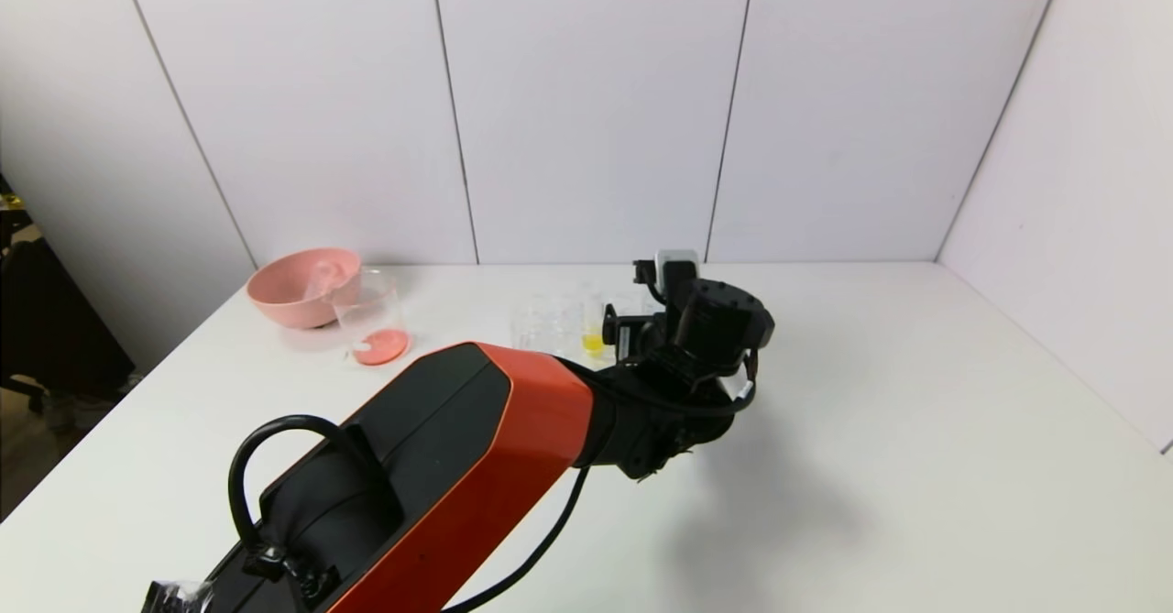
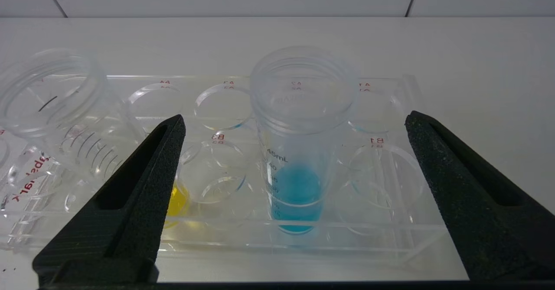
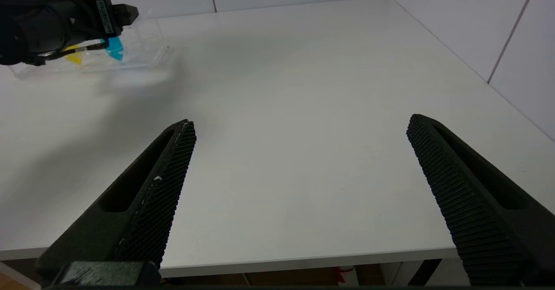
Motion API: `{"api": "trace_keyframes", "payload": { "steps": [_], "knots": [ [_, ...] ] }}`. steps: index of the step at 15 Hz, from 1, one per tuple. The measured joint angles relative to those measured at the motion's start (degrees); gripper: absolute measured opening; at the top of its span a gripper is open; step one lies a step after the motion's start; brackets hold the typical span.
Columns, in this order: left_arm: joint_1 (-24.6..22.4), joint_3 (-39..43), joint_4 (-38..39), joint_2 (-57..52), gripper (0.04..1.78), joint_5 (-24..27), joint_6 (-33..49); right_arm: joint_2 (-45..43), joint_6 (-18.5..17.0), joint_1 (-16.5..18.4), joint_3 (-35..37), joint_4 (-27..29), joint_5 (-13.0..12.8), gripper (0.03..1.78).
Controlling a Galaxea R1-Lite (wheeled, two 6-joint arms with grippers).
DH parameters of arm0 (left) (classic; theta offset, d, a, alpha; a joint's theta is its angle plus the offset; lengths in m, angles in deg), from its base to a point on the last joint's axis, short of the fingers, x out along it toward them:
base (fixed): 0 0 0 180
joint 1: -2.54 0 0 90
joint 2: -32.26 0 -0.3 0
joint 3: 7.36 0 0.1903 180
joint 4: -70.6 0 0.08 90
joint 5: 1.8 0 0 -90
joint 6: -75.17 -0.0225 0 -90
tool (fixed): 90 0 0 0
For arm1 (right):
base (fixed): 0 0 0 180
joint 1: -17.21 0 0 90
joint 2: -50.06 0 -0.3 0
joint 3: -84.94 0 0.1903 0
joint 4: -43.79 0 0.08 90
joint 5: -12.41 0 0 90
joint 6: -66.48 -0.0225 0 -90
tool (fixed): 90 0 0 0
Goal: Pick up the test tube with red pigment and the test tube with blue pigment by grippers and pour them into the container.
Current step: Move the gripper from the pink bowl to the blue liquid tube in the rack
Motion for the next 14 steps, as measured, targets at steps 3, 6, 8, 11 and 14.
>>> {"api": "trace_keyframes", "payload": {
  "steps": [3,6,8,11,14],
  "knots": [
    [-0.2,-1.9,0.1,1.6,1.76,0.0,-0.5,0.0,0.0,0.0,0.0,0.0,0.0,1.77],
    [-0.3,-2.4,0.0,2.4,1.76,0.0,-0.4,0.0,0.0,0.0,0.0,0.0,0.0,1.77],
    [-0.3,-2.5,0.1,2.8,1.76,0.0,-0.4,0.0,0.0,0.0,0.0,0.0,0.0,1.77],
    [-0.3,-2.5,0.2,3.2,1.76,0.3,-0.4,0.0,0.0,0.0,0.0,0.0,0.0,1.77],
    [-0.3,-2.4,0.4,3.5,1.76,0.3,0.0,0.0,0.0,0.0,0.0,0.0,0.0,1.77]
  ]
}}
